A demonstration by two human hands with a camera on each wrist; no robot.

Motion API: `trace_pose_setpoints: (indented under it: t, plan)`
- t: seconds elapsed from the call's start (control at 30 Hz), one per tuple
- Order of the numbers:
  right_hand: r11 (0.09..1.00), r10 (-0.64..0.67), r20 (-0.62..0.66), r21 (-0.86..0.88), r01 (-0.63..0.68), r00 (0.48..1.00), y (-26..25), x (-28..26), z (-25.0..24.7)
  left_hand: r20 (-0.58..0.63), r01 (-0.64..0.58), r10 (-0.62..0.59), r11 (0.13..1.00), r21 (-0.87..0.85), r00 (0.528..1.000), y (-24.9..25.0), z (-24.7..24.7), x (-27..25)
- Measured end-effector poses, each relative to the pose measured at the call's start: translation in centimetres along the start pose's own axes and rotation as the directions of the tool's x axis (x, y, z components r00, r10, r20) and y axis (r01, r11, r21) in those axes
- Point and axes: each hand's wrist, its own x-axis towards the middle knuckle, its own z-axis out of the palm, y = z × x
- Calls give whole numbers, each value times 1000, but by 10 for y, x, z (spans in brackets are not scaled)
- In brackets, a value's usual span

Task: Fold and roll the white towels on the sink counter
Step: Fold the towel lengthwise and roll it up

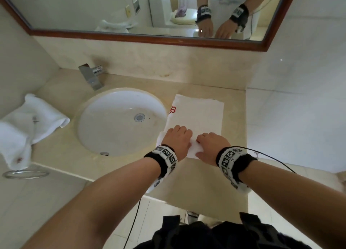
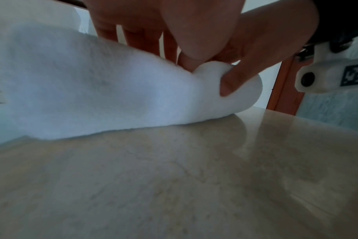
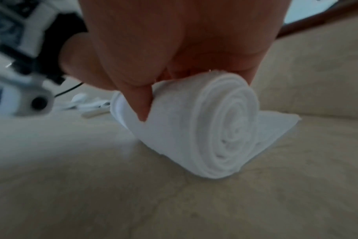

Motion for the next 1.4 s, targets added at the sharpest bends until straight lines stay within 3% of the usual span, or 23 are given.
trace_pose_setpoints:
  t: [0.23,0.33,0.4,0.47,0.6,0.73,0.9,1.03,1.13,1.3,1.4]
  plan:
    - [976,127,133,161,-148,983,10,19,-8,82,-80,75,996,50,994,-5,-1,4]
    - [970,159,17,185,-159,987,12,24,-9,75,-71,70,998,3,995,-12,-1,19]
    - [977,141,-118,176,-119,983,14,28,-11,55,-79,82,995,-57,995,-18,-2,30]
    - [988,100,-154,130,-81,983,13,28,-12,54,-88,93,992,-94,994,-25,-4,39]
    - [992,129,-62,21,-128,990,11,36,-16,81,-125,133,987,-104,988,-39,-4,59]
    - [978,206,-36,33,-205,978,12,50,-21,-2,-171,171,984,-48,985,-48,-5,71]
    - [953,301,-23,-22,-301,953,18,64,-31,68,-368,363,925,94,929,-60,-4,74]
    - [927,374,-87,75,-368,924,18,74,-34,111,-335,324,938,93,939,-70,-3,84]
    - [929,361,-138,141,-343,922,15,77,-34,116,-302,296,952,39,948,-71,-3,94]
    - [950,305,-29,84,-301,952,16,84,-37,149,-303,302,953,-13,942,-81,-1,111]
    - [951,303,2,54,-303,953,21,95,-42,96,-255,253,967,4,963,-82,-3,116]
